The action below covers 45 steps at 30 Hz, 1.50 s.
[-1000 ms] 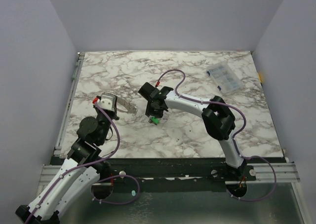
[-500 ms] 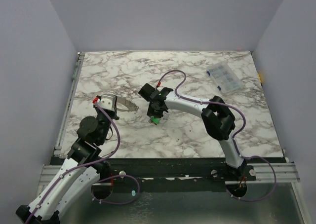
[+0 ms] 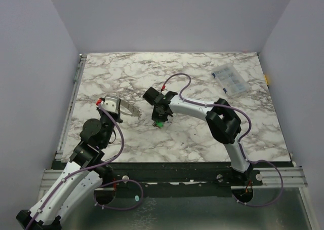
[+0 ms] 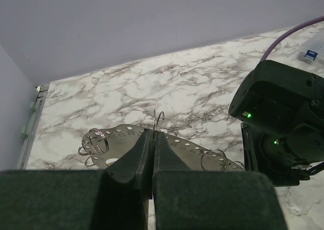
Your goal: Put the keys on the keyring
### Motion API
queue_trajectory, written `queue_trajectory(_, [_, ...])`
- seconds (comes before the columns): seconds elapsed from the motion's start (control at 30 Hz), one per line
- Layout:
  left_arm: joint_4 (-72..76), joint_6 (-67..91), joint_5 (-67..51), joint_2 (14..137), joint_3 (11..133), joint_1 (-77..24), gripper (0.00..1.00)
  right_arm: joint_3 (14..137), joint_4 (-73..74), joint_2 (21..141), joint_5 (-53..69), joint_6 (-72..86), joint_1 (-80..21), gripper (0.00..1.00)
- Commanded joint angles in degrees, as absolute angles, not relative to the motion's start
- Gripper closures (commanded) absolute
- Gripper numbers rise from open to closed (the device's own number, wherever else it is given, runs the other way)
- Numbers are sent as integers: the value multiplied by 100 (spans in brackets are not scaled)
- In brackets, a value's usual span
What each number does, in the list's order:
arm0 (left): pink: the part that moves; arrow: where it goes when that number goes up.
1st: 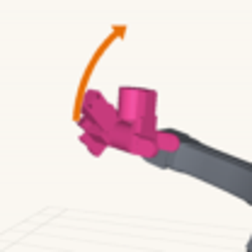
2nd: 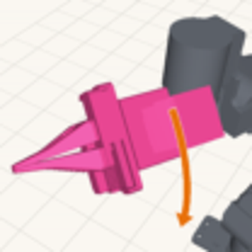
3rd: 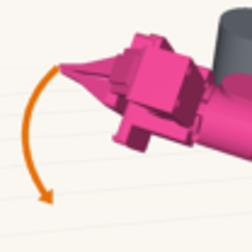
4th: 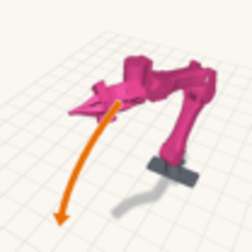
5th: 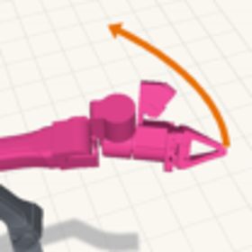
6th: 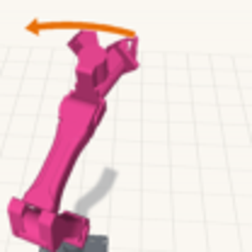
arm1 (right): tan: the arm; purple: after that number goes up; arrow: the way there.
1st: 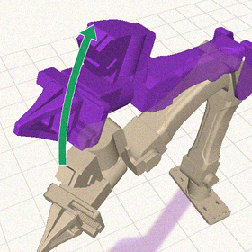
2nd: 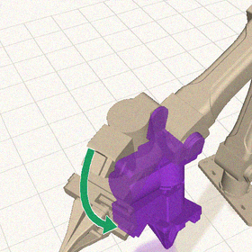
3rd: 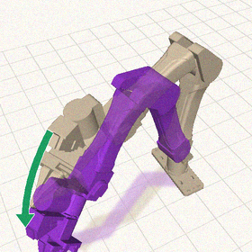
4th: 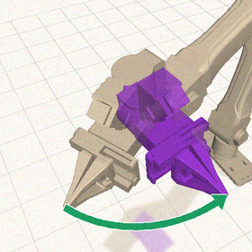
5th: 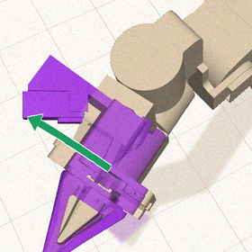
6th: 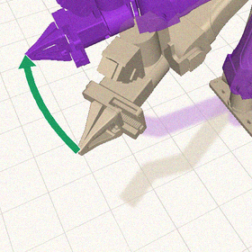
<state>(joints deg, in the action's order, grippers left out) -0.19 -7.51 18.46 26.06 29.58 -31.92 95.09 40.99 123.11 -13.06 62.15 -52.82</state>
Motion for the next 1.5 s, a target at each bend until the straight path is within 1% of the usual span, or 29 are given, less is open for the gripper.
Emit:
queue_trajectory(0.0, [132,-709,1706,2638,3120,-3155,100,9319,3880,12233,-1527,6260,-5300,73])
queue_trajectory(0.07, [133,-711,1705,2653,3120,-3156,100,9240,3766,12192,-1515,6231,-5300,75])
queue_trajectory(0.17, [132,-707,1697,2675,3114,-3156,100,9055,3538,12099,-1419,6182,-5263,82])
queue_trajectory(0.27, [137,-720,1667,2691,3103,-3155,100,8753,3218,11950,-1273,6149,-5211,97])
queue_trajectory(0.3, [140,-725,1651,2695,3103,-3155,100,8656,3102,11893,-1226,6125,-5192,99])
queue_trajectory(0.5, [145,-740,1499,2814,3089,-3155,100,8426,2837,11576,-1257,5793,-5177,99])
queue_trajectory(0.63, [158,-730,1242,2886,3109,-3156,100,8200,2566,11191,-1348,5284,-5177,99])
queue_trajectory(0.83, [206,-713,704,2965,3120,-3155,100,7962,2407,10517,-1719,3775,-5177,99])
queue_trajectory(0.97, [211,-698,485,3035,3135,-3155,100,7475,2155,9927,-2089,2927,-5177,99])
queue_trajectory(1.07, [219,-694,327,3088,3146,-3153,100,7034,1842,9423,-2140,2430,-5177,99])
queue_trajectory(1.13, [220,-683,238,3114,3142,-3155,100,6677,1443,9055,-1986,2065,-5177,100])
queue_trajectory(1.3, [220,-544,15,3183,3201,-3156,100,5608,180,7957,-1054,1121,-5177,99])
queue_trajectory(1.47, [227,-487,-636,3246,3246,-3155,100,5408,175,7335,-546,967,-5177,99])
